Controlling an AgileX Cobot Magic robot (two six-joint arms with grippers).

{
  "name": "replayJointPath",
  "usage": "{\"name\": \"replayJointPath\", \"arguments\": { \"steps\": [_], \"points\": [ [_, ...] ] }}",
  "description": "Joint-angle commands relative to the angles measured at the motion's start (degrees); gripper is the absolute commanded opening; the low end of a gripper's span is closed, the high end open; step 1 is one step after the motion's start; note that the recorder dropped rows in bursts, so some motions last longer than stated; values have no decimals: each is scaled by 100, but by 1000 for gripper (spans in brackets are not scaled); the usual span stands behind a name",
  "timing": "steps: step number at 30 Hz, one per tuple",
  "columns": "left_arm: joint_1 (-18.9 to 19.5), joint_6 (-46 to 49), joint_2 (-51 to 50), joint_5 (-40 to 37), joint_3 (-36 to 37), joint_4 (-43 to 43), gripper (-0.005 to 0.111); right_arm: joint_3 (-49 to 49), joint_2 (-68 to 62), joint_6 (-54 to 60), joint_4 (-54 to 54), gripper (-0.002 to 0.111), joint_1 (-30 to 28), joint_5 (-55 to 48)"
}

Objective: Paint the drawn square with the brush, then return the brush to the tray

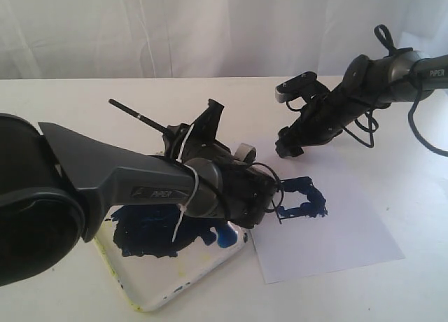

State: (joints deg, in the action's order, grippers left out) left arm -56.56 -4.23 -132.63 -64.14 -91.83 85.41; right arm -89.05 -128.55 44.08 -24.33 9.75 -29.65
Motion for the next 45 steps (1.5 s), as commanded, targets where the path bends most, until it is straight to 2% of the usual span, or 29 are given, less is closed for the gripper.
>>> {"name": "replayJointPath", "arguments": {
  "steps": [1, 5, 17, 41, 45],
  "points": [
    [46, -134, 84, -416, 41, 46, 0, 45, -193, 6, 189, 73, -9, -129],
    [46, -134, 46, -131, 41, 24, 0, 45, -193, 6, 189, 73, -9, -129],
    [-73, -400, -5, -98, -120, -75, 0, 45, -193, 6, 177, 73, -9, -127],
    [-72, -46, -171, 310, -158, 78, 0, 45, -193, -75, 177, 73, -9, -146],
    [-72, 136, -195, 288, -158, -117, 0, 45, -193, -75, 177, 73, -9, -146]
  ]
}}
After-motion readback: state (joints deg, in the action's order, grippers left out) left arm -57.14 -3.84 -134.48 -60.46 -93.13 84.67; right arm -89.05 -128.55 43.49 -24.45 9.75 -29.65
